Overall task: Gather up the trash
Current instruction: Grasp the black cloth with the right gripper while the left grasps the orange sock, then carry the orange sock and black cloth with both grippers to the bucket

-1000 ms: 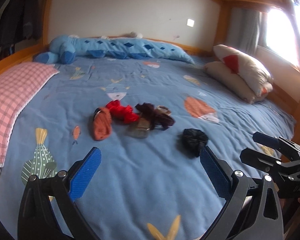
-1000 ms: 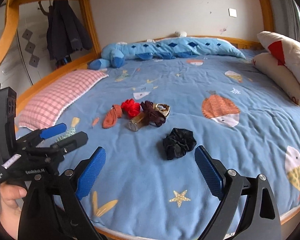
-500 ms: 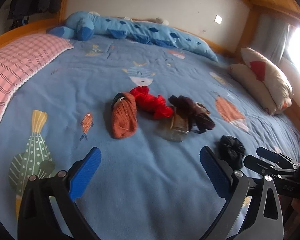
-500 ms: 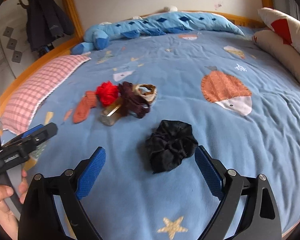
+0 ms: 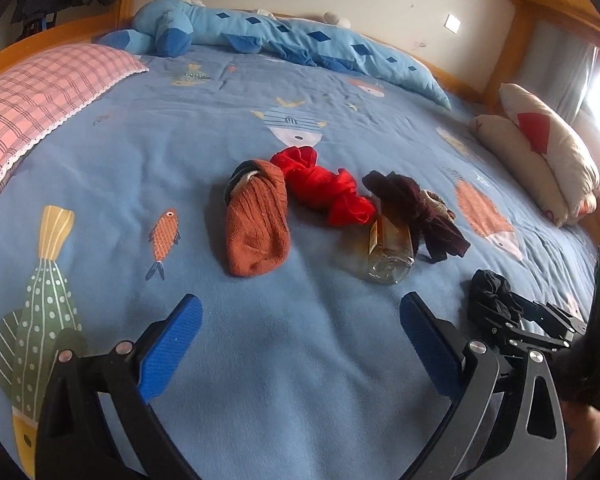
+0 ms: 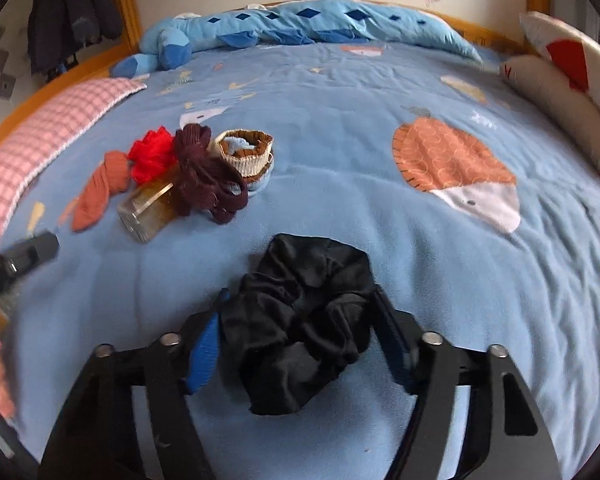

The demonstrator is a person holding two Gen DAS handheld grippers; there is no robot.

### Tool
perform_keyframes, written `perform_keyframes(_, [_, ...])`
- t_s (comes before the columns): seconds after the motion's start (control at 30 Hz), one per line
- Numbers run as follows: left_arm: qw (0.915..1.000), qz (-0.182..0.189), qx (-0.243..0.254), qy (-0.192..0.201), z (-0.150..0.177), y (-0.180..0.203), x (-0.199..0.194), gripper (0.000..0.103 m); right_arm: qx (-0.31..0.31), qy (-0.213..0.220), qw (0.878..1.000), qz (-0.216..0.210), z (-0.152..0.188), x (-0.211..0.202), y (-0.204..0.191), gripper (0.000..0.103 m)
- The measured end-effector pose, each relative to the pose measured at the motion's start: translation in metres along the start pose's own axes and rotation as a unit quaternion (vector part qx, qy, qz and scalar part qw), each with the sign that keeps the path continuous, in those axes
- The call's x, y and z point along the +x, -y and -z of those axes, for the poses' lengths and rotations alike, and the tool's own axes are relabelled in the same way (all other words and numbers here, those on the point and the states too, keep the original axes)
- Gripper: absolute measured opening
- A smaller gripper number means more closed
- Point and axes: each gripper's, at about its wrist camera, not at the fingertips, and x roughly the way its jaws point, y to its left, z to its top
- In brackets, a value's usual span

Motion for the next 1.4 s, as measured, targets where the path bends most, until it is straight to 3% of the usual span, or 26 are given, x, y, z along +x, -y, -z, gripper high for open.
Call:
perform_keyframes(0.07, [1.0,-0.001,-0.001,-0.002,-0.001,-0.001,0.003,0.099,0.001,0.001,1.0,-0.014,0.0,-0.001,0.0,0.04])
perform_keyframes(0.13, [1.0,-0.004,-0.003,-0.002,-0.002,-0.002,0.004,0.099,0.007,-0.001,0.999,-0.033,-0.002,-0.003,0.0,0.028])
perform_keyframes(0.2, [1.0,-0.005,-0.005,-0.003,-0.004,-0.004,0.007,0.099,0.012,0.001,0.999,-0.05,-0.004,-0.005,-0.002,0.024])
perform_keyframes(0.37, [0.9998,-0.02,-0.006,0.001,-0.014,-0.012,0.017,0.099,0.032,0.025,0.992,-0.118,-0.015,-0.024,-0.012,0.023])
perform_keyframes(0.53, [0.9994,-0.034,-0.004,0.003,-0.028,-0.018,0.031,0.099,0.038,0.037,0.986,-0.156,-0.027,-0.031,-0.024,0.023])
perform_keyframes(0.87, [0.9988,-0.047,-0.005,-0.009,-0.052,-0.024,0.065,0.096,0.05,0.036,0.98,-0.188,-0.04,-0.023,-0.029,0.023])
perform_keyframes(1.07, [0.9987,-0.046,-0.01,-0.021,-0.059,-0.028,0.079,0.072,0.055,0.031,0.978,-0.197,-0.04,-0.021,-0.028,0.024])
perform_keyframes(1.13, [0.9985,-0.047,-0.007,-0.026,-0.062,-0.028,0.082,0.052,0.056,0.03,0.978,-0.197,-0.04,-0.022,-0.026,0.024])
perform_keyframes(1.17, [0.9988,-0.04,-0.008,-0.029,-0.063,-0.029,0.083,0.047,0.057,0.03,0.979,-0.196,-0.039,-0.023,-0.025,0.024])
perform_keyframes(1.3, [0.999,-0.027,-0.024,-0.029,-0.059,-0.031,0.077,0.038,0.059,0.029,0.979,-0.193,-0.036,-0.026,-0.022,0.024])
perform_keyframes(1.4, [0.999,-0.02,-0.027,-0.028,-0.054,-0.03,0.068,0.037,0.061,0.028,0.979,-0.195,-0.032,-0.03,-0.021,0.024])
